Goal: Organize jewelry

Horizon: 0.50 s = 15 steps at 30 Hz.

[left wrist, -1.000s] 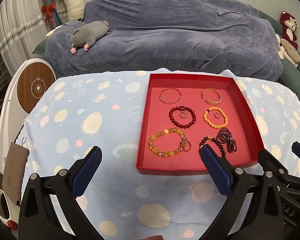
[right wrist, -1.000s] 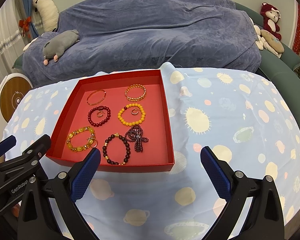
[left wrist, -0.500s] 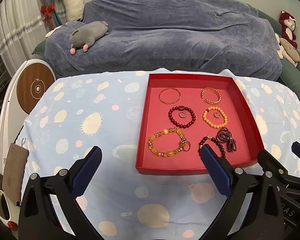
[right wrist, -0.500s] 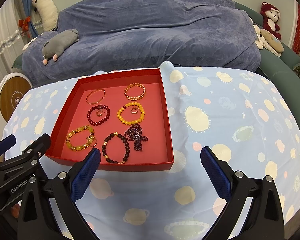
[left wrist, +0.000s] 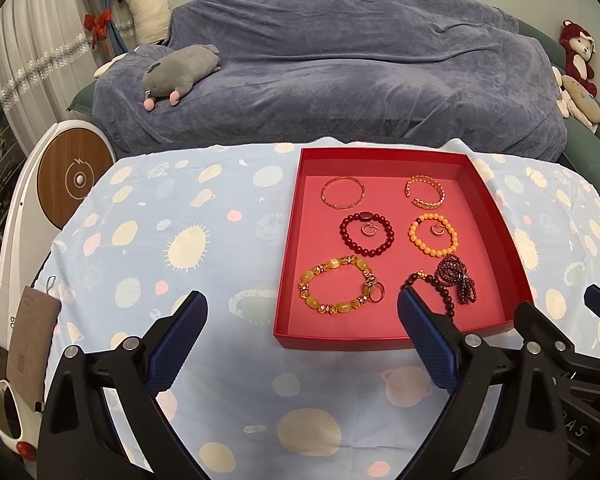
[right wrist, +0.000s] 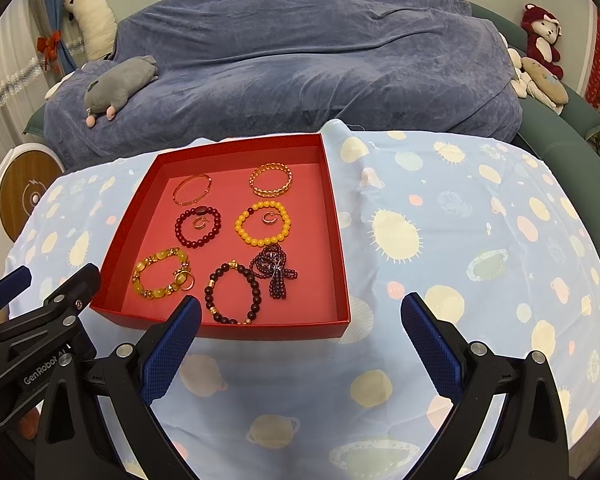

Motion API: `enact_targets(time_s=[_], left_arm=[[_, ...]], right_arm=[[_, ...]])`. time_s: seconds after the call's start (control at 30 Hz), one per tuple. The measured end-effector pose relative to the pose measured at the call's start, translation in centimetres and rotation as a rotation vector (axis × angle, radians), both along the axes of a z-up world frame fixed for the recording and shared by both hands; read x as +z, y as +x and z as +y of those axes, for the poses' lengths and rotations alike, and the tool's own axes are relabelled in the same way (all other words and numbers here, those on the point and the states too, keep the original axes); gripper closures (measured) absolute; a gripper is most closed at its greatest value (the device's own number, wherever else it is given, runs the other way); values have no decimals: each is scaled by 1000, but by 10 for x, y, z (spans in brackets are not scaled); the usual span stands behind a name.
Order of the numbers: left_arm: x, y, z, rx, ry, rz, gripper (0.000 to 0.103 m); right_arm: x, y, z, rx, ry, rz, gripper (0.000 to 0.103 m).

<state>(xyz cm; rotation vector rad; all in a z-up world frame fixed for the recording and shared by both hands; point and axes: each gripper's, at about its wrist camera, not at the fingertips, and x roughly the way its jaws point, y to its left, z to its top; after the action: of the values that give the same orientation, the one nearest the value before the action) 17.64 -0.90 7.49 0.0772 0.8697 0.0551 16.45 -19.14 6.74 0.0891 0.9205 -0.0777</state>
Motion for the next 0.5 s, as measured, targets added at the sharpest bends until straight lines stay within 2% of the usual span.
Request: enact_targets(time_s=[0.5], left_arm=[[0, -1, -1, -3, 5, -2, 13]], right_arm=[[0, 0, 1, 0, 0, 2, 7]])
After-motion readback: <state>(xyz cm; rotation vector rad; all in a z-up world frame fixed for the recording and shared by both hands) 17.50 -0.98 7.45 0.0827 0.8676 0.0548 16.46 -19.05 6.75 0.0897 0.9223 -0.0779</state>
